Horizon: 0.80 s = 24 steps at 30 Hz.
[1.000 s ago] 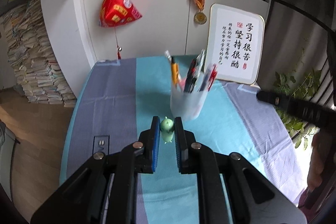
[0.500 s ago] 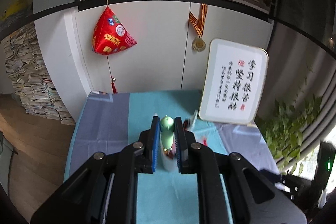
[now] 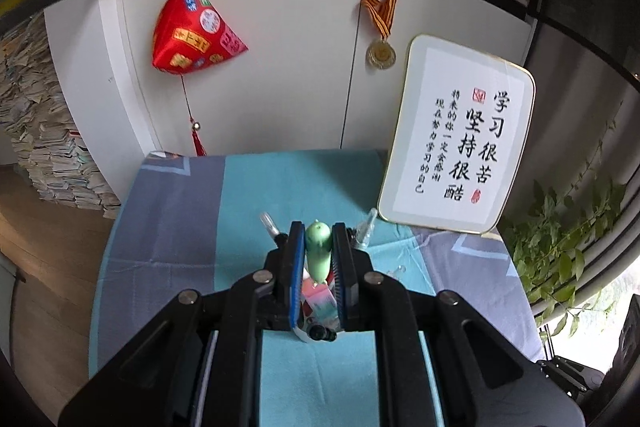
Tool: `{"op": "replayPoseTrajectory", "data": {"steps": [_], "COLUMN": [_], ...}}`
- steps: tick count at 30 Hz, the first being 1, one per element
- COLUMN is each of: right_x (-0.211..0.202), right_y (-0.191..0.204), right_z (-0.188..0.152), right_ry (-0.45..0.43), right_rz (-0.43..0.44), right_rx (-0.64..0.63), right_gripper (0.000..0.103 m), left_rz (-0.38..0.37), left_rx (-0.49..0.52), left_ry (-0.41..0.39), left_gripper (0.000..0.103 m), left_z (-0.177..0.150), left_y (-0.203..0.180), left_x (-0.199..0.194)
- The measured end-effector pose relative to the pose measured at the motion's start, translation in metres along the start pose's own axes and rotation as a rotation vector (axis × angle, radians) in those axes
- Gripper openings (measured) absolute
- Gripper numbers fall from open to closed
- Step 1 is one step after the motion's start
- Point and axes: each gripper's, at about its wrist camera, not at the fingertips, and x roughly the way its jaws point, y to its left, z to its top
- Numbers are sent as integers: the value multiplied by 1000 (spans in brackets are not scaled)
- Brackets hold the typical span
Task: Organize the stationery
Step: 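Lower the green highlighter into the frosted cup and open the left tool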
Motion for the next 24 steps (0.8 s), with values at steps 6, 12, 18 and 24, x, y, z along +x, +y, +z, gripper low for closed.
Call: {"op": "replayPoseTrajectory", "data": {"steps": [6, 12, 18, 24], "right_x": [5, 7, 7, 6], "right_y": [2, 5, 6, 8], "right_z": [-2, -4, -5, -5], "right_ry": [13, 22, 22, 21], "right_rz": [0, 7, 7, 11], "right_rx": [-2, -4, -3, -8], "right_gripper": [32, 32, 32, 32], "left_rz": [-9, -11, -14, -19], "left_rx": [13, 32, 37, 26], "left_ry": [11, 28, 45, 32], "left_gripper": [12, 12, 12, 18], "left_z": [-6, -12, -16, -16], "left_y": [-2, -6, -6, -3], "left_x": [0, 3, 7, -2]}}
